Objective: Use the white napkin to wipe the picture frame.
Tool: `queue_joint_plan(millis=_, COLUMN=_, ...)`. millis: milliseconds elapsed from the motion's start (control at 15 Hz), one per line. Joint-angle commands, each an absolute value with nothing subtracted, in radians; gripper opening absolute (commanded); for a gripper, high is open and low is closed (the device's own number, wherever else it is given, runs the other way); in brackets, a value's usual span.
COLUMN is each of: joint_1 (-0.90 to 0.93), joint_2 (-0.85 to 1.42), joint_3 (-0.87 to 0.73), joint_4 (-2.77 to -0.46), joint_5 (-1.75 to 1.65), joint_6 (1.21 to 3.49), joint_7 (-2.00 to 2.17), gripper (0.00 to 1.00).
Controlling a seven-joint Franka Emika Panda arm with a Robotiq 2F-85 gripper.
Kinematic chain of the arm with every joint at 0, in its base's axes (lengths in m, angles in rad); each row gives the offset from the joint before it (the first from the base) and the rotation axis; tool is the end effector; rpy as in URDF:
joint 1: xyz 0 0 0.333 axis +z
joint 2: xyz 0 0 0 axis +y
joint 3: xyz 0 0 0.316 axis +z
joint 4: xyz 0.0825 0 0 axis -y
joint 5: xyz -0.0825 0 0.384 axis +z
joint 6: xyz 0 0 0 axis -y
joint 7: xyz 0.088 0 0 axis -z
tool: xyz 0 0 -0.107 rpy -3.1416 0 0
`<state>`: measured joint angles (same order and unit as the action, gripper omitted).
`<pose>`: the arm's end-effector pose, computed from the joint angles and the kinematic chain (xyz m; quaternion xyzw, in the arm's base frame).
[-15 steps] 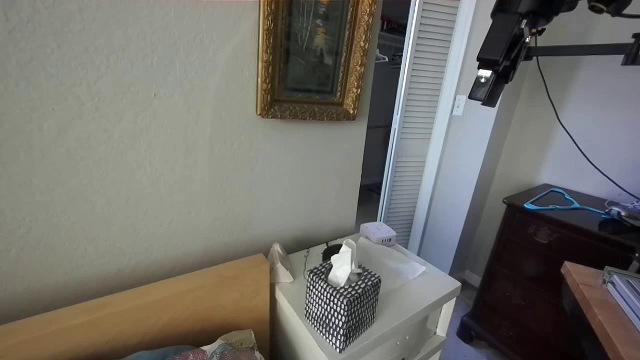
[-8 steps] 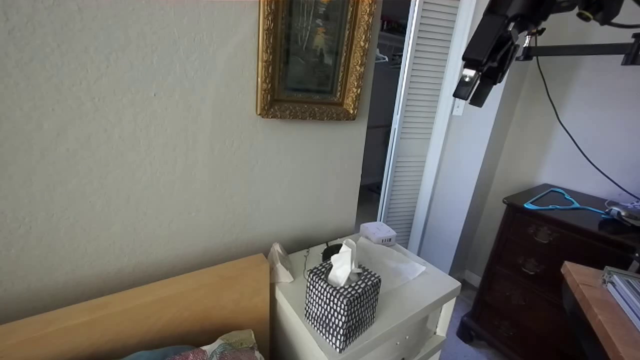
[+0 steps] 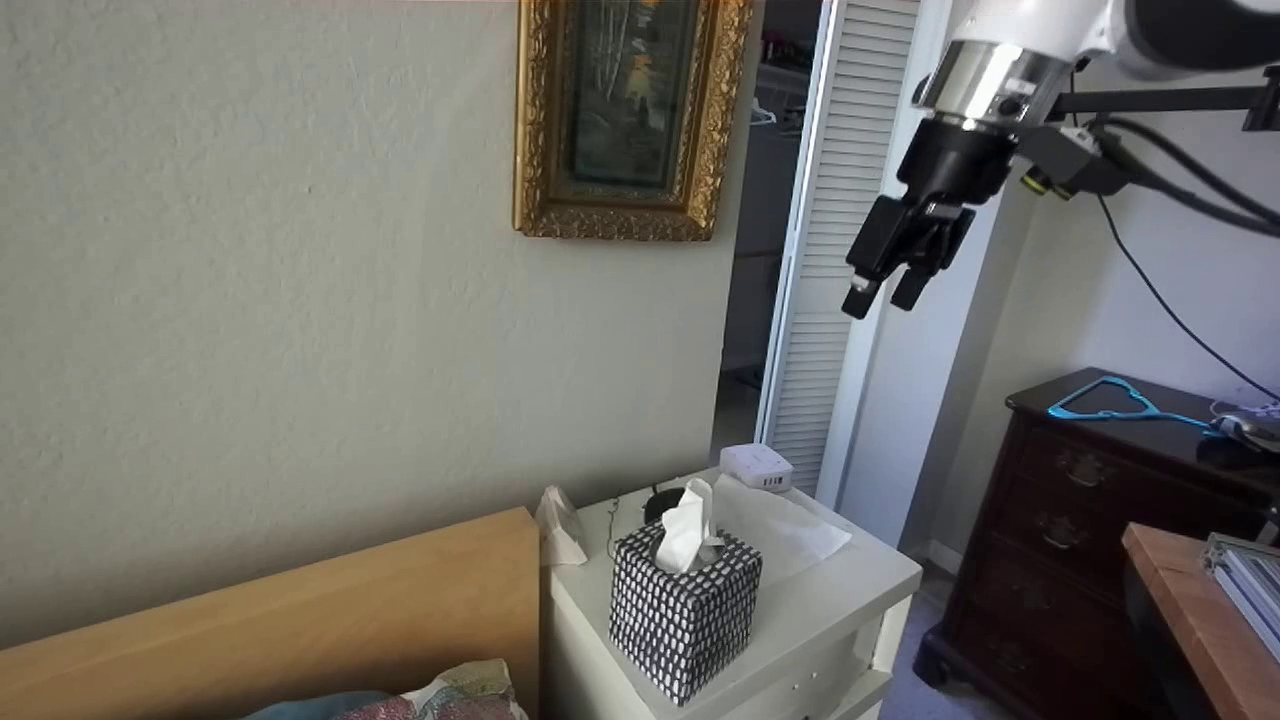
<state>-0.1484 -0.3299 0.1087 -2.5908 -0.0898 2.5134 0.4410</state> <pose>0.4361 -0.0169 0.3953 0.9697 -0.2047 0.1313 0.0228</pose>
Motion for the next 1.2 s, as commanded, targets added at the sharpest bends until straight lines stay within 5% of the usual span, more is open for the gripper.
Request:
queue_joint_plan(millis=0, joint_1=-0.198, joint_2=-0.183, joint_3=0.144, joint_4=-2.57, joint_5=-0.206, joint_6=2.612, joint_7=0.602, gripper=1.0)
queue_joint_plan(millis=1133, joint_1=-0.094, joint_2=0.148, joint_3=0.005, joint_4=-2.451, joint_5=-0.253, joint_6=2.617, joint_7=0.707, gripper=1.0)
